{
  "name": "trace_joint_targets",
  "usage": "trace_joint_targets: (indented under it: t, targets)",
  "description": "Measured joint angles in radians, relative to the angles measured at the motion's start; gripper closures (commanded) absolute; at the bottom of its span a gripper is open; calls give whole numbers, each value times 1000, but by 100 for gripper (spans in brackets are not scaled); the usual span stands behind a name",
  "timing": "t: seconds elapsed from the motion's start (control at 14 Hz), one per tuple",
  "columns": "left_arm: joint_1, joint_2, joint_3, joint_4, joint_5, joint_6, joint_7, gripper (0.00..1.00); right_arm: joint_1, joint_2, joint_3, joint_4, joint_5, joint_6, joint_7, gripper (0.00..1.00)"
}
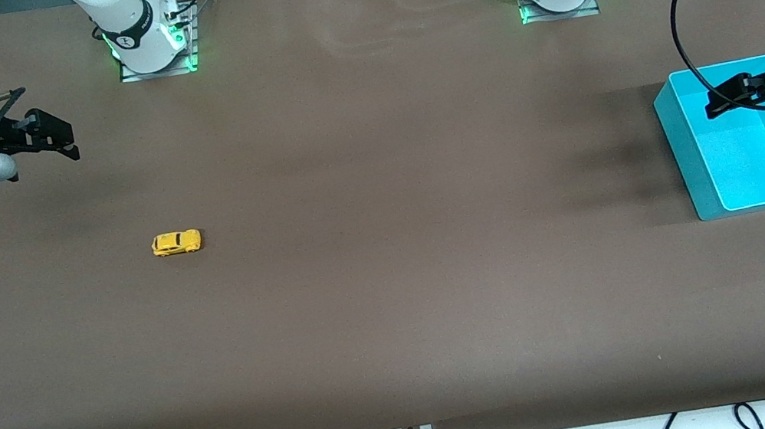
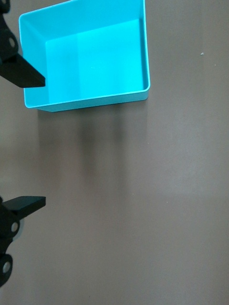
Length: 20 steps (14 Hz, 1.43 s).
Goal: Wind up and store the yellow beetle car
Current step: 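Lower the open right gripper down onto the yellow beetle car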
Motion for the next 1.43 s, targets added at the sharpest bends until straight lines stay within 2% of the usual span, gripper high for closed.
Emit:
trace_joint_targets:
  t: [0.29, 0.79, 1.07, 1.43]
  targets:
    - [0, 0, 0, 0, 0, 0, 0, 0, 0, 3, 0, -90, 0, 82, -35, 0]
    - [0, 0, 0, 1, 0, 0, 0, 0, 0, 77, 1, -375, -2, 513, -231, 0]
    - [0, 0, 0, 1, 0, 0, 0, 0, 1, 128, 2, -486, -4, 664, -517, 0]
    - [0, 1, 0, 1, 0, 0, 0, 0, 1, 208, 2, -532, -5, 781, -932, 0]
